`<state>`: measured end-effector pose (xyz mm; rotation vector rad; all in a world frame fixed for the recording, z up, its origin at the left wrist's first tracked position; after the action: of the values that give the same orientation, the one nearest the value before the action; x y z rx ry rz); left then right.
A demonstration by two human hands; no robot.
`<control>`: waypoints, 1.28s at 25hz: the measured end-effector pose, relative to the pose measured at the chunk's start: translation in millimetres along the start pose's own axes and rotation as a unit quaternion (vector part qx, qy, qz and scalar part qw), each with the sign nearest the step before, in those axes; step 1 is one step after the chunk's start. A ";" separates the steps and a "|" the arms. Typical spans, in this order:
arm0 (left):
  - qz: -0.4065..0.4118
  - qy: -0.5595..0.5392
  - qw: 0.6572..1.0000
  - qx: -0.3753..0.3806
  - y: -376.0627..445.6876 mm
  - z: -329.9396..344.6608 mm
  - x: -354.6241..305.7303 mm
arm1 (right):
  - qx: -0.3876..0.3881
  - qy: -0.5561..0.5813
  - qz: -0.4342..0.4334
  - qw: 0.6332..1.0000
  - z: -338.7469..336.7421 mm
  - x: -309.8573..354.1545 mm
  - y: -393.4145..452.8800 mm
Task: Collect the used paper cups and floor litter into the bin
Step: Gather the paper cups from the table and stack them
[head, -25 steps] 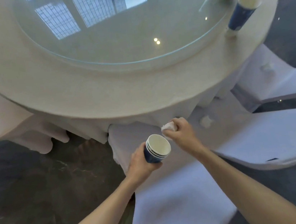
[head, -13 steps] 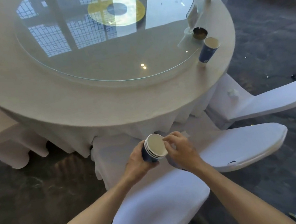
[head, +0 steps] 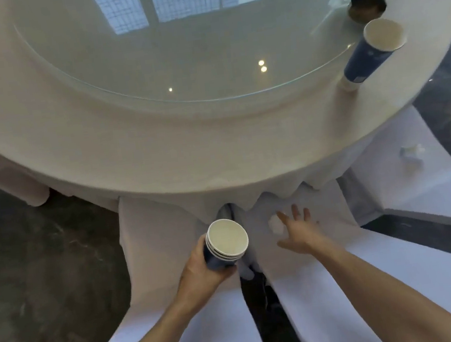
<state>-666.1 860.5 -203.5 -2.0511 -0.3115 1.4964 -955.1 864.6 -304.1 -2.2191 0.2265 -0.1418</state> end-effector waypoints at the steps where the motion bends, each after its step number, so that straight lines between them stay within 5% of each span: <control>1: -0.004 -0.006 1.000 -0.006 8.3 16.5 6.4 | 0.006 -0.020 -0.016 1.000 6.1 -4.0 21.9; 8: -0.048 -0.013 0.998 -0.037 32.3 70.4 49.8 | 0.039 -0.081 -0.085 0.992 79.9 5.6 116.3; 14: -0.051 -0.010 0.998 -0.046 19.1 70.1 48.3 | 0.065 -0.102 -0.086 0.989 123.6 -13.7 97.8; 17: -0.042 0.004 0.999 -0.022 5.2 71.5 21.5 | 0.030 0.032 -0.049 0.998 64.2 -24.4 58.5; 19: -0.023 0.029 0.999 0.003 -3.6 78.6 -2.5 | -0.062 0.164 -0.038 0.984 -6.8 -30.4 20.0; 23: 0.019 0.062 0.997 0.029 -23.0 96.1 -55.6 | -0.250 0.382 -0.048 0.888 -146.0 -48.0 -100.9; 27: 0.079 0.050 0.994 0.051 -46.0 133.5 -106.0 | -0.303 0.433 -0.095 0.843 -189.6 -49.8 -209.0; 32: 0.140 0.032 0.988 0.053 -72.3 183.7 -147.8 | -0.309 0.276 -0.160 0.896 -168.3 -57.3 -272.8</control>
<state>-877.1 902.0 -82.9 -2.1170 0.0841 1.5663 -1010.9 910.6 13.3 -2.7894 0.2297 -1.0143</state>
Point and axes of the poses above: each hand's wrist, its own y-axis towards the middle knuckle, its own z-axis out of the palm, x = y × z, the point moved 10 cm from there along y, towards the middle knuckle, and after that the axes turned 9 degrees about -y, right-handed, at the moved point
